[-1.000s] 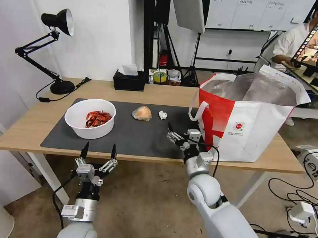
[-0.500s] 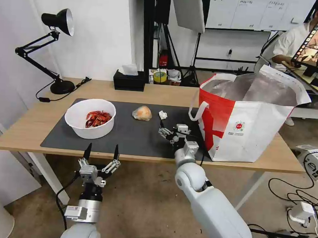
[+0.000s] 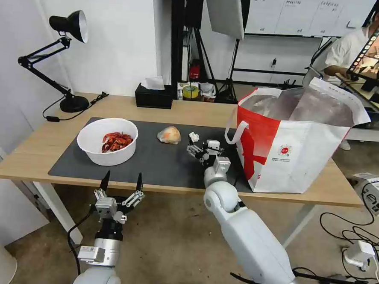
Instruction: Pick up the trash from the table and place it into the takeout bag.
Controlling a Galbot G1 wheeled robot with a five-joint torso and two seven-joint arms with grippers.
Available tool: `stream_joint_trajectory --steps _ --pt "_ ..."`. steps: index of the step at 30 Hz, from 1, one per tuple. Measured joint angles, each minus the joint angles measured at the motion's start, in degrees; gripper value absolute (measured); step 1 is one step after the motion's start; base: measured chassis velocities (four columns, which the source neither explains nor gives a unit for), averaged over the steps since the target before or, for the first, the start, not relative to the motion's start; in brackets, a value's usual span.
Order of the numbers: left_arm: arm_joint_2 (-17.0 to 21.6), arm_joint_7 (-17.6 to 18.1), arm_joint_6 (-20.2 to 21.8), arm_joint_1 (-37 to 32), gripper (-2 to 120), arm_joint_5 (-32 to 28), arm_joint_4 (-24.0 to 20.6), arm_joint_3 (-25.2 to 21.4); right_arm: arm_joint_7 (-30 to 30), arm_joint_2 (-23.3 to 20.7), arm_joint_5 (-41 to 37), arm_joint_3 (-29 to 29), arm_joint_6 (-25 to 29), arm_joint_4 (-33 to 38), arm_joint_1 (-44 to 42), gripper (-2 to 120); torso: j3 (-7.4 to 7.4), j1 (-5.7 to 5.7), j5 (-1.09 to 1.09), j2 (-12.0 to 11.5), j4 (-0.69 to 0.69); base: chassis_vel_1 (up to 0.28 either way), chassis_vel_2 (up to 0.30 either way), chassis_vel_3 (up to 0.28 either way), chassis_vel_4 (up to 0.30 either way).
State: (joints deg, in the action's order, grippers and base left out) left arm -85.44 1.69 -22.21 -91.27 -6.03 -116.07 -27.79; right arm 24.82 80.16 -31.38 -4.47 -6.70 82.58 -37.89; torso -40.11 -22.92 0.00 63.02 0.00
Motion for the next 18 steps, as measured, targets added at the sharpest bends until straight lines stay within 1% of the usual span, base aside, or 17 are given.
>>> stream_joint_trajectory --steps 5,12,18 --pt "-0.1 0.0 -0.2 0.1 100 0.0 0.2 -0.1 0.7 1.6 -1.1 -0.1 -0.9 -3.8 2.8 100 0.0 0.0 0.0 0.0 0.0 0.0 0.0 0.0 0.0" --pt "0.0 0.0 -0.3 0.3 100 0.0 0.5 -0.3 0.9 2.6 -1.5 -0.1 -1.4 -7.1 4.4 100 0.0 0.01 0.0 0.0 0.0 0.0 0.0 0.0 0.0" --pt "-0.5 0.0 -0.6 0.3 100 0.0 1.0 0.0 0.9 4.6 -1.6 0.2 -1.5 -11.4 6.5 100 0.0 0.01 0.0 0.0 0.01 0.0 0.0 0.0 0.0"
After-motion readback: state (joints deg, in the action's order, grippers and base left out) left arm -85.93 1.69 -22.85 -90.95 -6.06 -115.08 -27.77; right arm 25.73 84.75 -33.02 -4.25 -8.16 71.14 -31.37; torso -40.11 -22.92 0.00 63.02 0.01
